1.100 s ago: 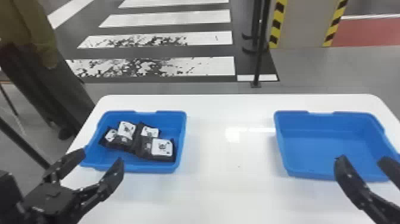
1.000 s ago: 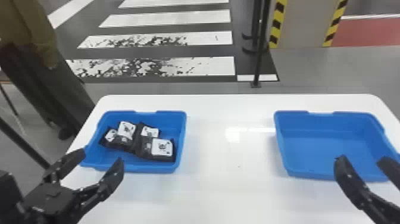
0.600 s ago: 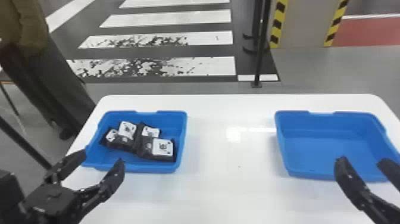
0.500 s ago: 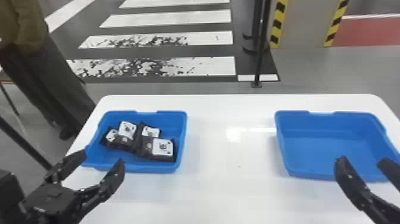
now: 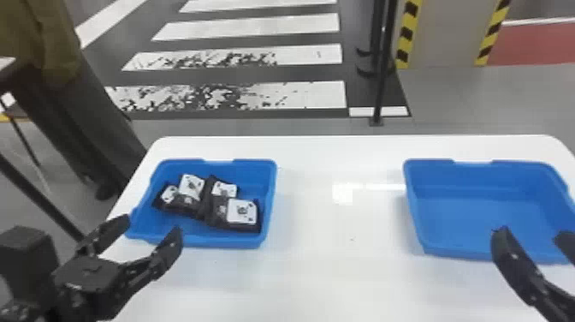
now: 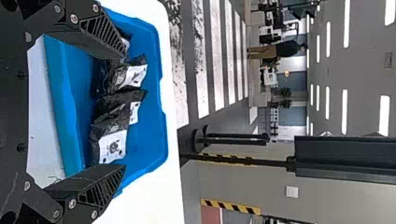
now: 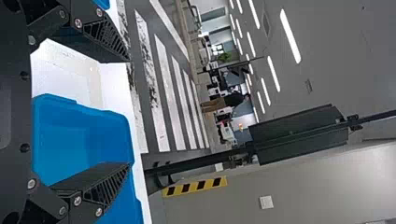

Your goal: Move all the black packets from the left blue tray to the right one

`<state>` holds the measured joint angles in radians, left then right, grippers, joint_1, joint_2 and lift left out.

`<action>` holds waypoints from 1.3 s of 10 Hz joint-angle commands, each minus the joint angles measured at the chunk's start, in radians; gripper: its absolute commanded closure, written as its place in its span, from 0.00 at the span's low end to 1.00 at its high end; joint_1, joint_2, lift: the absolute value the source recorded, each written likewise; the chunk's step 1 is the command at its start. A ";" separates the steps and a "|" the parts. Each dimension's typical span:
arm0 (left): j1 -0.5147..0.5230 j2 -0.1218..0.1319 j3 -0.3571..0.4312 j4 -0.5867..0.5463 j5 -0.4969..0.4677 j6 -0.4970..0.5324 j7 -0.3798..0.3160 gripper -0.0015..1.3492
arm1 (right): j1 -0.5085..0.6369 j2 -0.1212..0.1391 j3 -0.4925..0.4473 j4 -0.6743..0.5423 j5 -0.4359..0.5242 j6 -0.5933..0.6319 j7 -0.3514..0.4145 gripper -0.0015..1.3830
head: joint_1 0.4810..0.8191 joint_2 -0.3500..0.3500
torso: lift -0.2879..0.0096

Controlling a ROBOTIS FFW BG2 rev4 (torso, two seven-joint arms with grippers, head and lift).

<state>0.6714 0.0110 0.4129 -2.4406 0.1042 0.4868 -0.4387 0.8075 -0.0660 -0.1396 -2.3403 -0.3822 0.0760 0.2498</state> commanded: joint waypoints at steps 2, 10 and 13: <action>-0.154 0.023 -0.020 0.108 -0.042 0.075 0.000 0.16 | -0.005 0.000 0.000 0.007 -0.007 0.000 0.006 0.18 | 0.63 0.72 | 0.50; -0.495 0.096 -0.162 0.375 0.000 0.392 0.005 0.16 | -0.005 0.000 0.000 0.015 -0.017 0.000 0.009 0.18 | 0.63 0.63 | 0.50; -0.556 0.107 -0.190 0.451 -0.014 0.419 0.011 0.16 | -0.005 0.000 0.000 0.022 -0.025 0.000 0.013 0.18 | 0.63 0.61 | 0.50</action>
<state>0.1271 0.1154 0.2293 -2.0038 0.0922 0.9026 -0.4276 0.8025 -0.0660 -0.1396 -2.3189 -0.4063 0.0760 0.2628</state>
